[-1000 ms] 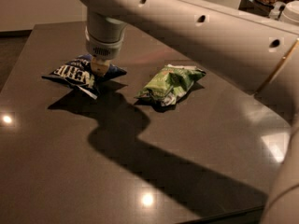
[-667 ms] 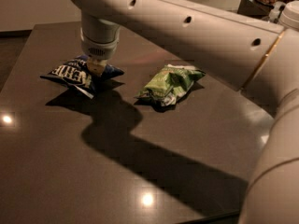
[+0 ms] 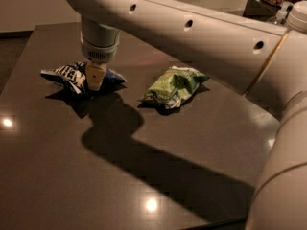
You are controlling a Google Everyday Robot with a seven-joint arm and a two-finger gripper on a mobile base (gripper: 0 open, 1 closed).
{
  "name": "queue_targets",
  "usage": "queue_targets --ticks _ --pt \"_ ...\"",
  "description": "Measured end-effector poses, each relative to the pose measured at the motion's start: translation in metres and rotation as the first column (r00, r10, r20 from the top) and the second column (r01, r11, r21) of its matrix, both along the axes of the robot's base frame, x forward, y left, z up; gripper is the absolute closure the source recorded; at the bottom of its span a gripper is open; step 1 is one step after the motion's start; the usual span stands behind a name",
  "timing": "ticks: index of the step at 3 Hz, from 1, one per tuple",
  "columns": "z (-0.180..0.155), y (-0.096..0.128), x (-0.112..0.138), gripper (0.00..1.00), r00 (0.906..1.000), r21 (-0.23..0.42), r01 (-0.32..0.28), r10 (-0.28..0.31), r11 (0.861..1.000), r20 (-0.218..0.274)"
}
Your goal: Move blue chip bag near rxbar chocolate
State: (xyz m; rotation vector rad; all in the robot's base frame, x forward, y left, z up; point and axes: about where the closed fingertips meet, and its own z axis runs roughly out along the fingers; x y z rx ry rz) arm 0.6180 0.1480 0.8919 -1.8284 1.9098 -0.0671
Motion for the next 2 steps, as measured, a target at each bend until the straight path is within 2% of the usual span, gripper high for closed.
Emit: queue_targets --ticks 1,2 --pt "0.0000 0.0000 -0.0003 0.00 1.0000 -0.001 0.000 0.000 1.000 0.000" --pt "0.0000 0.0000 -0.0004 0.00 1.0000 -0.001 0.000 0.000 1.000 0.000"
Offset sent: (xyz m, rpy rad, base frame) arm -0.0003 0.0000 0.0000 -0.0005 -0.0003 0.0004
